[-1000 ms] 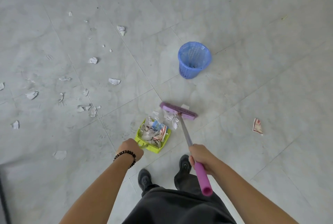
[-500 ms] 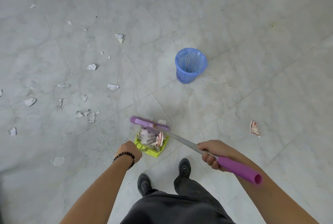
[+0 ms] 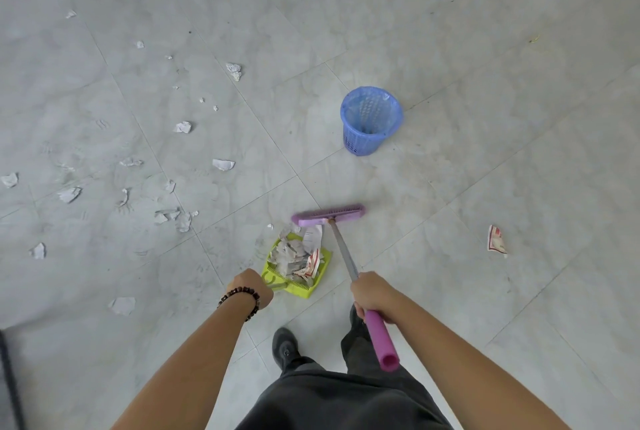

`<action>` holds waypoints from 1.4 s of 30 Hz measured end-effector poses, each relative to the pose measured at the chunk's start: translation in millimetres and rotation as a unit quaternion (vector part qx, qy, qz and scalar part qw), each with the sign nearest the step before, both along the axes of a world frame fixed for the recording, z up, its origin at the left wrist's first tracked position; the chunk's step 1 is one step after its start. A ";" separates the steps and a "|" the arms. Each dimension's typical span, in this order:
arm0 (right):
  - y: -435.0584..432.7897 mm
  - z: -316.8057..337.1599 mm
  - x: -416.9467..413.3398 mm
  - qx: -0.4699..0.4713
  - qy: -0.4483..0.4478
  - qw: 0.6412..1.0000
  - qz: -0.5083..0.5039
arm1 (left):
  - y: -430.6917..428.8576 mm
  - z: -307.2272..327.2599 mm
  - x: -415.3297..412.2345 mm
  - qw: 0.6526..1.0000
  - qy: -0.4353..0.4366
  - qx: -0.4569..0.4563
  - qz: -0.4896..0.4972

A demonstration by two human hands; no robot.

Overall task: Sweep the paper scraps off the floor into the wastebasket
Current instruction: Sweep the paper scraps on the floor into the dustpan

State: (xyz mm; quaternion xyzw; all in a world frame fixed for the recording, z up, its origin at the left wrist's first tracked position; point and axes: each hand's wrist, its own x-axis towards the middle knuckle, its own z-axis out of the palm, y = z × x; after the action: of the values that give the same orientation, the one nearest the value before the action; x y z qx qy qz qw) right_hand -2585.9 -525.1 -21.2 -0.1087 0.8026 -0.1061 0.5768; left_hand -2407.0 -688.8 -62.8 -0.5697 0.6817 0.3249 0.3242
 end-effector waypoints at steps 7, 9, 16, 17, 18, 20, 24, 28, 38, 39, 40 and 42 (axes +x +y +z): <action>29.9 54.0 -40.2 0.042 -0.091 0.982 -0.160 | -0.2 -3.6 -1.4 1.000 0.009 0.013 -0.002; 34.2 68.9 -50.3 0.045 -0.107 0.974 -0.196 | -1.3 -0.4 -1.4 1.000 0.011 0.013 0.001; 0.4 50.3 -29.2 -0.021 -0.064 0.984 -0.162 | 2.1 3.1 23.2 0.998 0.008 0.023 0.049; -7.1 43.9 -26.1 -0.030 -0.060 0.985 -0.159 | 2.9 3.1 28.4 0.997 0.009 0.027 0.067; -14.3 36.5 -23.3 -0.038 -0.055 0.986 -0.152 | 3.7 3.5 33.9 0.996 0.007 0.028 0.080; -25.3 21.4 -17.9 -0.052 -0.046 0.990 -0.123 | 6.6 3.9 46.7 0.994 0.005 0.026 0.108; -32.8 -3.7 -4.0 -0.043 -0.033 0.998 -0.034 | 15.4 3.3 67.9 0.991 -0.001 0.027 0.130; -12.7 -13.0 22.1 -0.012 -0.024 0.999 0.024 | 28.0 1.3 76.5 0.992 0.010 0.024 0.123; 35.1 33.6 30.3 0.028 -0.134 0.990 -0.036 | 35.9 8.1 60.9 0.994 0.046 0.012 0.100; 35.5 38.6 27.1 0.026 -0.136 0.989 -0.055 | 34.7 10.3 59.6 0.993 0.052 0.011 0.102; 36.1 43.2 23.7 0.023 -0.139 0.987 -0.079 | 33.0 13.2 58.5 0.993 0.058 0.009 0.104; 36.7 54.2 17.3 0.012 -0.151 0.980 -0.131 | 27.6 19.3 55.7 0.993 0.073 -0.005 0.089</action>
State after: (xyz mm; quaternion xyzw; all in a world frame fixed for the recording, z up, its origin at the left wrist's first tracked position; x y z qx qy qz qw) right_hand -2568.6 -488.4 33.0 0.0217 0.7146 -0.1868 0.6738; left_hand -2351.3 -661.2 -43.5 -0.6045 0.6516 0.3898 0.2409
